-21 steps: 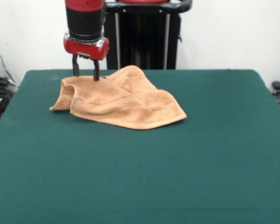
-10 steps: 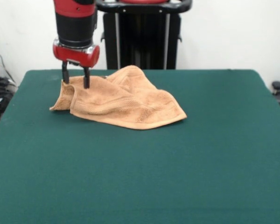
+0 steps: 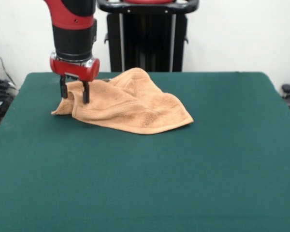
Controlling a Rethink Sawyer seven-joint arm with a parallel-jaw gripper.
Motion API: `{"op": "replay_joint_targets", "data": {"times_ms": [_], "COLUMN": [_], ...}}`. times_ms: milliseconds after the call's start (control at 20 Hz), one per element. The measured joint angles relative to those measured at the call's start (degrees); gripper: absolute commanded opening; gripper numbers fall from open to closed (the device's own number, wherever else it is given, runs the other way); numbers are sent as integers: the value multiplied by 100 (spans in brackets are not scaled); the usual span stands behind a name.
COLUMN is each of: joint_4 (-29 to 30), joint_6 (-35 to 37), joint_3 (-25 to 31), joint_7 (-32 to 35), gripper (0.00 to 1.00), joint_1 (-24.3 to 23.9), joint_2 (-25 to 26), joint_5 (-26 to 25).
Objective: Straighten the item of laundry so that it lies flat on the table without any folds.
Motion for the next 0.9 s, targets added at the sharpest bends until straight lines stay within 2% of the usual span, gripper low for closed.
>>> {"op": "replay_joint_targets", "data": {"times_ms": [900], "joint_4": [-57], "joint_6": [-1], "joint_3": [17], "joint_7": [0], "gripper": [100], "joint_1": [1], "joint_2": [171], "joint_5": [1]}}
